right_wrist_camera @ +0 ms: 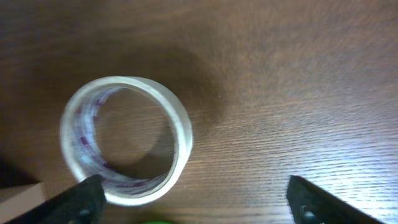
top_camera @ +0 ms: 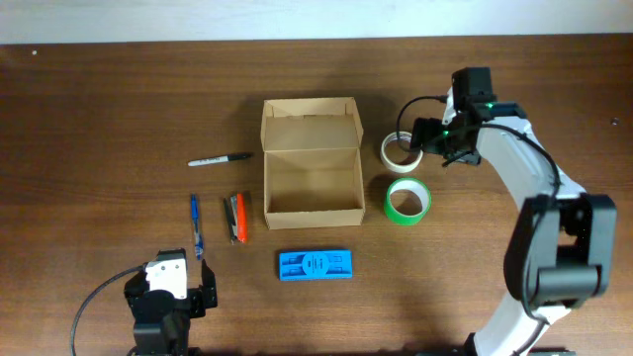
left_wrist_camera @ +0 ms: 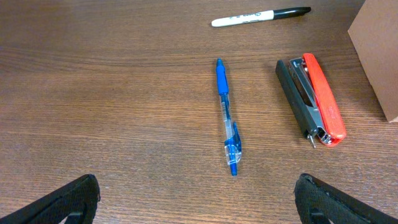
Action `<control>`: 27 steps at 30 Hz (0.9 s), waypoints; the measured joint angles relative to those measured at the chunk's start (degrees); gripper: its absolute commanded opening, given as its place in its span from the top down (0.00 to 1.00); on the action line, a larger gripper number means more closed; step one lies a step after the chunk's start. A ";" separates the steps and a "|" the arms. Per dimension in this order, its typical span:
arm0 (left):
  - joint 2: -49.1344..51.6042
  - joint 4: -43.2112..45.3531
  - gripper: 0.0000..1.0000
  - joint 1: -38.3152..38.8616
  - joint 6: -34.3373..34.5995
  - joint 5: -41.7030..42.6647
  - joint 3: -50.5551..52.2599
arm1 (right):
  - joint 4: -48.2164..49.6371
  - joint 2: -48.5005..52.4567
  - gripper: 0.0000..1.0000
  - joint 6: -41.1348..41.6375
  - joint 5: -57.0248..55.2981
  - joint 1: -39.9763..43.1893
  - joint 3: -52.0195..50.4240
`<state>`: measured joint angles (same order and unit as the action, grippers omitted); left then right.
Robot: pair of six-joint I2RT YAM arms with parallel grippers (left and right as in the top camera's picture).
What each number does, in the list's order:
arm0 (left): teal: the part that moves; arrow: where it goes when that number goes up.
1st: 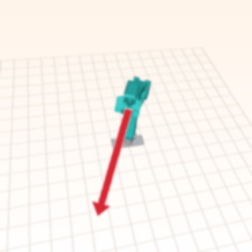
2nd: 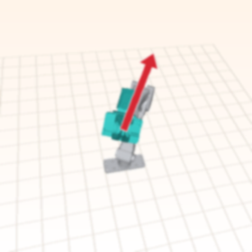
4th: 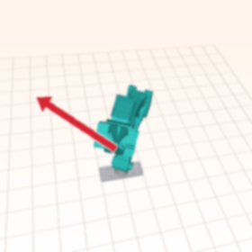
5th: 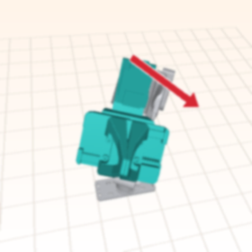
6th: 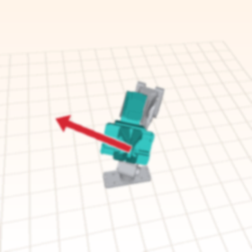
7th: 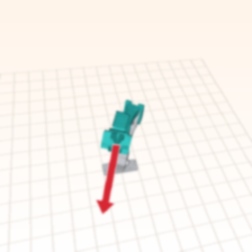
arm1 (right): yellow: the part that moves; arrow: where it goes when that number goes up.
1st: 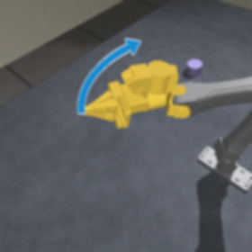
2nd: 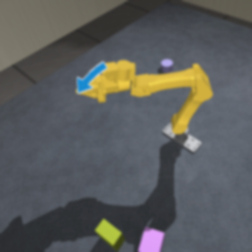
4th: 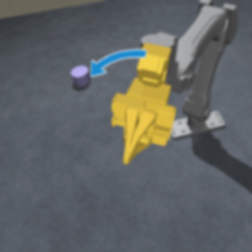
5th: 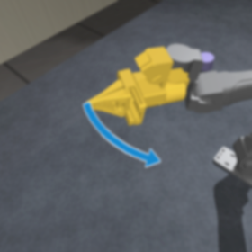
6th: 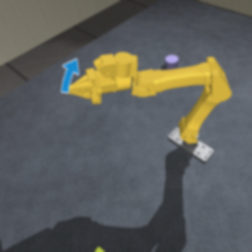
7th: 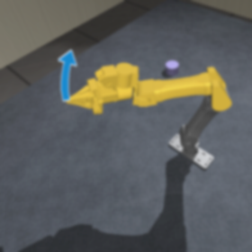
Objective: Pack container
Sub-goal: 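Move right gripper to the clear tape roll and grasp its rim, then carry the clear tape roll into the box and release it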
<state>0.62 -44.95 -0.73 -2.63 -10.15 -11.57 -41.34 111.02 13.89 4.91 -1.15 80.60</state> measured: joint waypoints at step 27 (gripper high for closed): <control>0.00 0.02 0.00 0.00 0.00 0.00 0.00 | 2.47 6.93 0.96 3.89 -0.37 -3.45 0.11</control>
<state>0.62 -44.93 -0.73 -2.63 -10.15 -11.57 -38.87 117.95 17.78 4.54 -4.60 80.71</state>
